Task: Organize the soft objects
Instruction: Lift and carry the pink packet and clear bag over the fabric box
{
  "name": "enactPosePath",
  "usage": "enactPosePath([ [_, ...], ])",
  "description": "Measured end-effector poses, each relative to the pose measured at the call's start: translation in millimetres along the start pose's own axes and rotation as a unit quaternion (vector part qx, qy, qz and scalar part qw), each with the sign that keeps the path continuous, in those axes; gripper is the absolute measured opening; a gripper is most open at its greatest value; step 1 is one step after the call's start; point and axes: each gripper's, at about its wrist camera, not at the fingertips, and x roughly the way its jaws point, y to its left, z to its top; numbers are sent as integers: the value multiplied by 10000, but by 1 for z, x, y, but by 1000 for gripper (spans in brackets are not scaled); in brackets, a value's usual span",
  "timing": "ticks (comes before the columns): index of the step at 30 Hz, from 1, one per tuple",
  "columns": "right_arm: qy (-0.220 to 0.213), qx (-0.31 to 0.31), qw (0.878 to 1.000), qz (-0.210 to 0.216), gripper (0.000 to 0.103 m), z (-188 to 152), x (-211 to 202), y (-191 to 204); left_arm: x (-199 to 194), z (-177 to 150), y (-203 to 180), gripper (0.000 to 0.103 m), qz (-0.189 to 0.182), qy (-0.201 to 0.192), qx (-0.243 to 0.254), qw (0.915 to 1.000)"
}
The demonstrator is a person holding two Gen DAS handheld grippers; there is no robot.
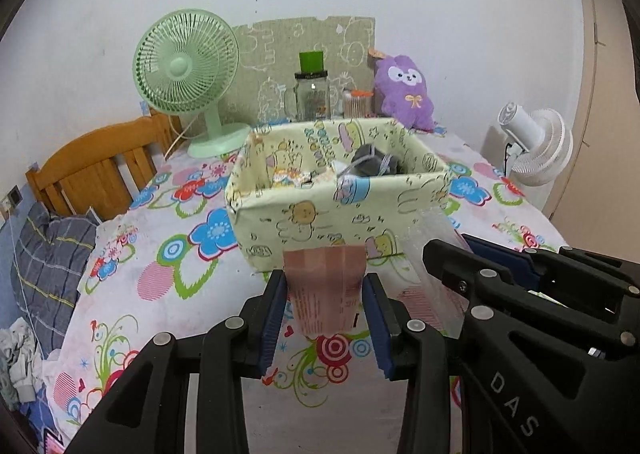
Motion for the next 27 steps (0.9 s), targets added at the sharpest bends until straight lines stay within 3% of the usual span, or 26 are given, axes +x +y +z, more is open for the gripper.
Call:
enactPosePath([
  [27, -647, -45, 9979, -45, 17, 38, -51, 4, -42, 41, -2, 39, 62, -601, -36, 9982],
])
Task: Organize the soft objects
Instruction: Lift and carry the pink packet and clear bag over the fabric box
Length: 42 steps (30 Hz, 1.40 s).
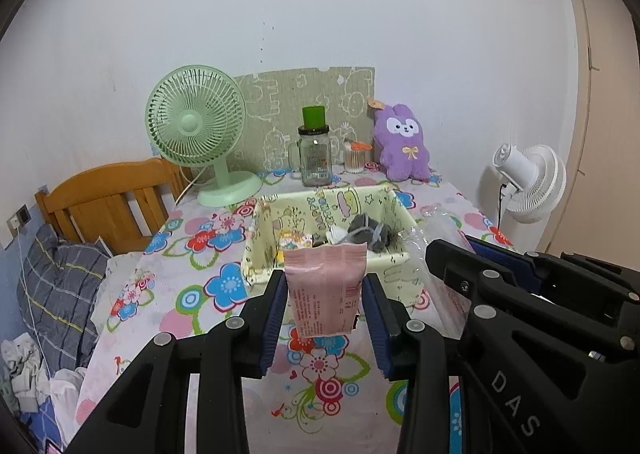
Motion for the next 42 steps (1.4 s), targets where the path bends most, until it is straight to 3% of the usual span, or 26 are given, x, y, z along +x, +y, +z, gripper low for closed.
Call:
enactPosePath([
  [20, -250, 77, 9996, -63, 17, 29, 12, -4, 16, 27, 6, 39, 37, -208, -95, 9997],
  [42, -348, 90, 9993, -81, 17, 61, 59, -15, 63, 54, 11, 39, 149, -262, -221, 9993],
])
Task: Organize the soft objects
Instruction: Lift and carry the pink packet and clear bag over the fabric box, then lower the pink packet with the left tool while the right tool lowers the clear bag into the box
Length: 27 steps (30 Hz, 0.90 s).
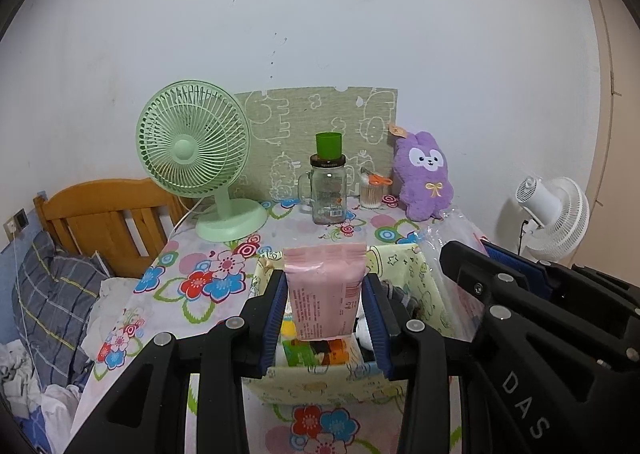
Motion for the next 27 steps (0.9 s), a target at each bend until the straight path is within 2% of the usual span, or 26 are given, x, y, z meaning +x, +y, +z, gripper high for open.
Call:
enactPosePath([
  [16, 72, 41, 10000, 49, 17, 7, 46, -7, 44, 6, 5, 39, 52, 157, -74, 9998],
  [25, 271, 73, 9996, 86, 17, 1, 73, -11, 73, 0, 6, 41, 134, 438, -113, 9989],
  [26, 294, 65, 9995, 78, 17, 0, 76, -11, 77, -1, 7, 53, 81, 497, -123, 9987],
  [27, 335, 74, 9994, 106, 17, -1, 80, -12, 80, -3, 7, 70, 17, 545, -133, 9984],
])
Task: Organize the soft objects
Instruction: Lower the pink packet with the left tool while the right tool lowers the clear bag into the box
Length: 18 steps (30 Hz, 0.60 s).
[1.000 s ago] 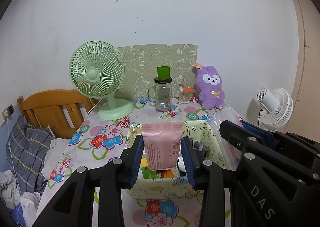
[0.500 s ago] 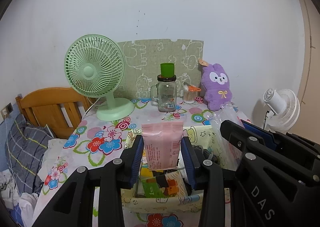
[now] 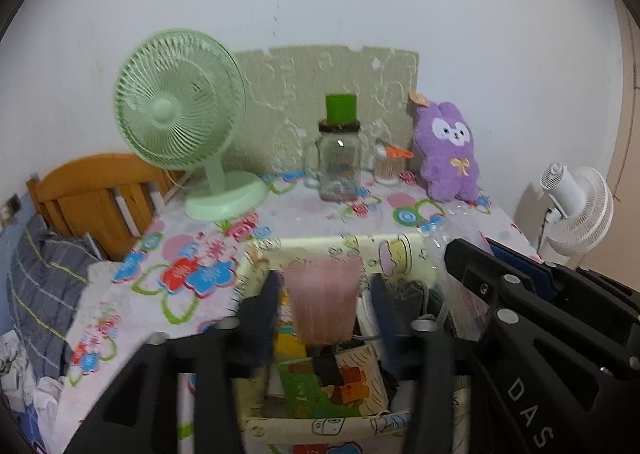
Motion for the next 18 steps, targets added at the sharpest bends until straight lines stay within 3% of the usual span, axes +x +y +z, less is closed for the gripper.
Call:
enactPosePath([
  [9, 136, 4, 9999, -22, 17, -4, 26, -3, 21, -7, 2, 89, 14, 184, -24, 9998],
  [18, 224, 92, 9997, -16, 18, -8, 48, -5, 31, -13, 2, 91, 1, 322, 28, 9995],
])
